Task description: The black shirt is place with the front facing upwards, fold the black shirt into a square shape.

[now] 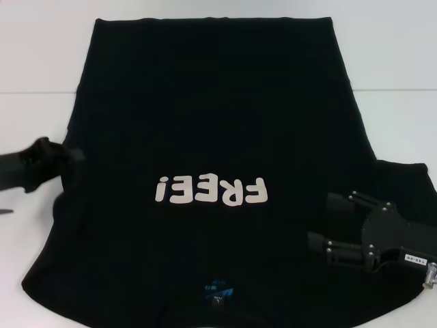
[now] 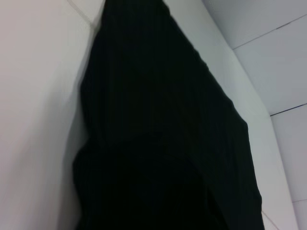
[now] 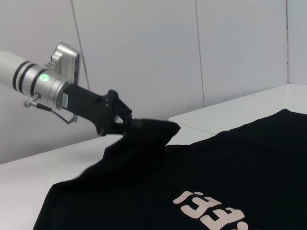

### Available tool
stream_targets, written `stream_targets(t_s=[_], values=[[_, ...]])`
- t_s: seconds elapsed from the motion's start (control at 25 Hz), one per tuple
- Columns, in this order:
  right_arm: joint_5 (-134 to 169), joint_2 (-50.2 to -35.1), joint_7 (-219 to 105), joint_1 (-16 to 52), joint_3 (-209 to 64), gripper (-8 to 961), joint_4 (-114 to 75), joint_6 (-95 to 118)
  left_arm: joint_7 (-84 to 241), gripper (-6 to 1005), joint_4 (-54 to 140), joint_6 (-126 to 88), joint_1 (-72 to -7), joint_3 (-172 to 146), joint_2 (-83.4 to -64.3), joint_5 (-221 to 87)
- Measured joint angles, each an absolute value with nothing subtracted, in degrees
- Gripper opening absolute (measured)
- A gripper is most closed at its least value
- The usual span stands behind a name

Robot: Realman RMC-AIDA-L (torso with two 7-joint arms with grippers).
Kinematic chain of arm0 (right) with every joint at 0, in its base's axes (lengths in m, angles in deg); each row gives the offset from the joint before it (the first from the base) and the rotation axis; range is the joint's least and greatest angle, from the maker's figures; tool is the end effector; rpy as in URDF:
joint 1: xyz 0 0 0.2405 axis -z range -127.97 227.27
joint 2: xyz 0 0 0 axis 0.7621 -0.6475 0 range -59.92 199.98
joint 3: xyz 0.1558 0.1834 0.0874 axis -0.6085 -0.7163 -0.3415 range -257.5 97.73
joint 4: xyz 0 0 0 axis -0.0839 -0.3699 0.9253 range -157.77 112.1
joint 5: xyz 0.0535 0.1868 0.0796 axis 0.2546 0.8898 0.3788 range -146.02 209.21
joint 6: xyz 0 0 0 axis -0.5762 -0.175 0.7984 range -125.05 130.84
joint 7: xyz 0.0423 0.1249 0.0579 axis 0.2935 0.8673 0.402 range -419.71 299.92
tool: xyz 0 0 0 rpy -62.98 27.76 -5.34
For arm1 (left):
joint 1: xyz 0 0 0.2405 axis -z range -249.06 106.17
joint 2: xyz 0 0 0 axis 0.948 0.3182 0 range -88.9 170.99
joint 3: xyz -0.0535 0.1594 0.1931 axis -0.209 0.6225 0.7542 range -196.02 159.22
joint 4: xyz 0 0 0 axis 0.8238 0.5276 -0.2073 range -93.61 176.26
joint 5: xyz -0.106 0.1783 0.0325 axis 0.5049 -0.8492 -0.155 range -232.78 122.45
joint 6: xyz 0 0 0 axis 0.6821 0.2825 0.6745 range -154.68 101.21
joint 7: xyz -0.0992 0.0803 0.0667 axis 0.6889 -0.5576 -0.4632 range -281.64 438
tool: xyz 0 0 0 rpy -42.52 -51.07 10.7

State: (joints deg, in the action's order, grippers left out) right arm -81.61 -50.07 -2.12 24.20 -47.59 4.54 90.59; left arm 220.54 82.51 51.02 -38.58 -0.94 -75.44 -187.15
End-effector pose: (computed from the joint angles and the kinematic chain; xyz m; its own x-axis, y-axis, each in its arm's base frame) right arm 0.2976 0.2943 -0.0225 0.7925 -0.2125 -0.5717 -0.4254 -0.8643 -0.2683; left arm -0.3263 0.3609 0.0645 -0.1606 0.7603 0.6294 0.9835 0.0698 0.1666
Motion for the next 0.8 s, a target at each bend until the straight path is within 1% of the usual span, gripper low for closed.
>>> stream_targets(t_s=[0.16,0.36,0.6,0.72,0.8], values=[[-81.6,-50.02,-2.1,24.0,-47.5,923,4.5,90.4,216.4,126,76.2,49.8,-39.0,-1.3,-75.64,-182.9],[-81.6,-50.02,-2.1,23.9,-47.5,923,4.5,90.4,213.4,136,73.7,49.8,-39.7,-1.3,-75.75,-179.9],[-81.6,-50.08,-2.1,23.9,-47.8,923,4.5,90.4,210.9,366,74.0,51.9,-41.0,-1.6,-75.84,-177.6],[-81.3,-50.12,-1.7,23.9,-47.8,923,4.5,90.4,201.6,487,74.3,56.0,-41.6,-1.5,-76.19,-175.7],[-80.1,-50.04,0.2,23.9,-47.9,923,4.5,90.1,190.3,568,74.3,60.3,-41.9,-0.9,-76.87,-175.1]])
